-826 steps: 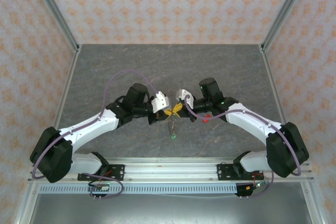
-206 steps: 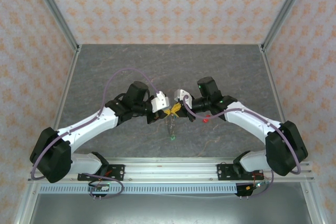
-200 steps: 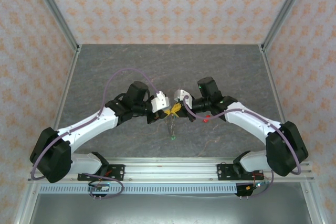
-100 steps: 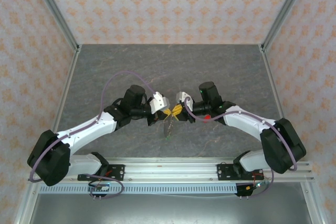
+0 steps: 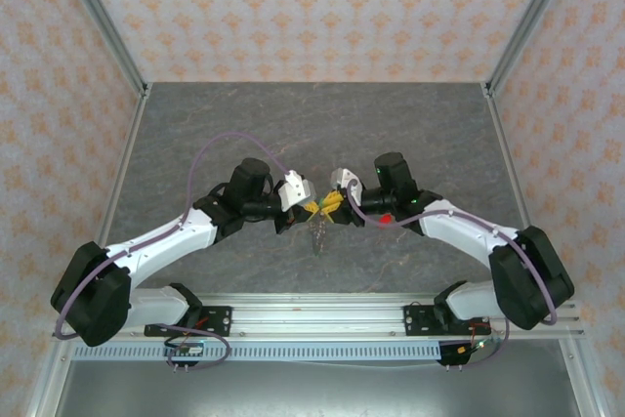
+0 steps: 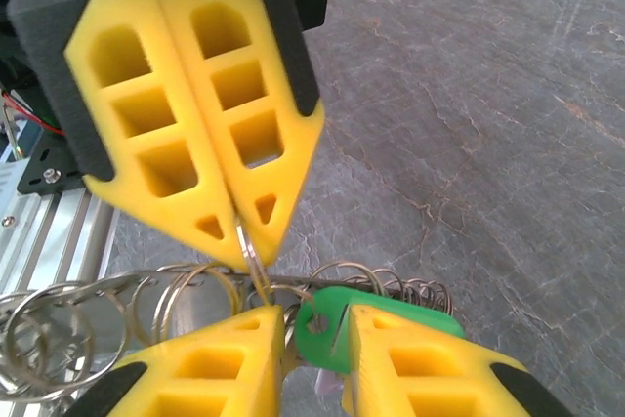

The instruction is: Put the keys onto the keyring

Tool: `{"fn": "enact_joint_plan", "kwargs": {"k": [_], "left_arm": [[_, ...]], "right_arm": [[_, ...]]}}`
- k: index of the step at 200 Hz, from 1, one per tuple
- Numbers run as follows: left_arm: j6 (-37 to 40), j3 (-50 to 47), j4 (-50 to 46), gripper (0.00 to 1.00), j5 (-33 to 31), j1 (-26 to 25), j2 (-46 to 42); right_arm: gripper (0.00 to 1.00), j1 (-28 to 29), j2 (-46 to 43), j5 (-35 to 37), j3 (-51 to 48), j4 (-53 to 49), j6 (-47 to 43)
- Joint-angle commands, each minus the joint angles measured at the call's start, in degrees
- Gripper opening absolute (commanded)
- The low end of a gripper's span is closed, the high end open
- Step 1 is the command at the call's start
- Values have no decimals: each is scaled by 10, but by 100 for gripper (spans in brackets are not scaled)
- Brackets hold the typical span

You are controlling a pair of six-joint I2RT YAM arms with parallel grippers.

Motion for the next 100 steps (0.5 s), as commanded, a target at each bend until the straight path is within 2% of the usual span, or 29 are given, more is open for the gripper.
{"fn": "enact_joint_plan", "kwargs": {"k": [1, 42, 100], "left_arm": [[6, 10, 13, 0, -9, 1, -9], [13, 14, -2, 0, -14, 1, -7], [33, 35, -48, 0, -29, 0, 4]], "right_arm": [[26, 0, -32, 5, 5, -26, -27], [27, 0, -59, 27, 9, -35, -25], [25, 4, -64, 13, 21, -46, -15]]}}
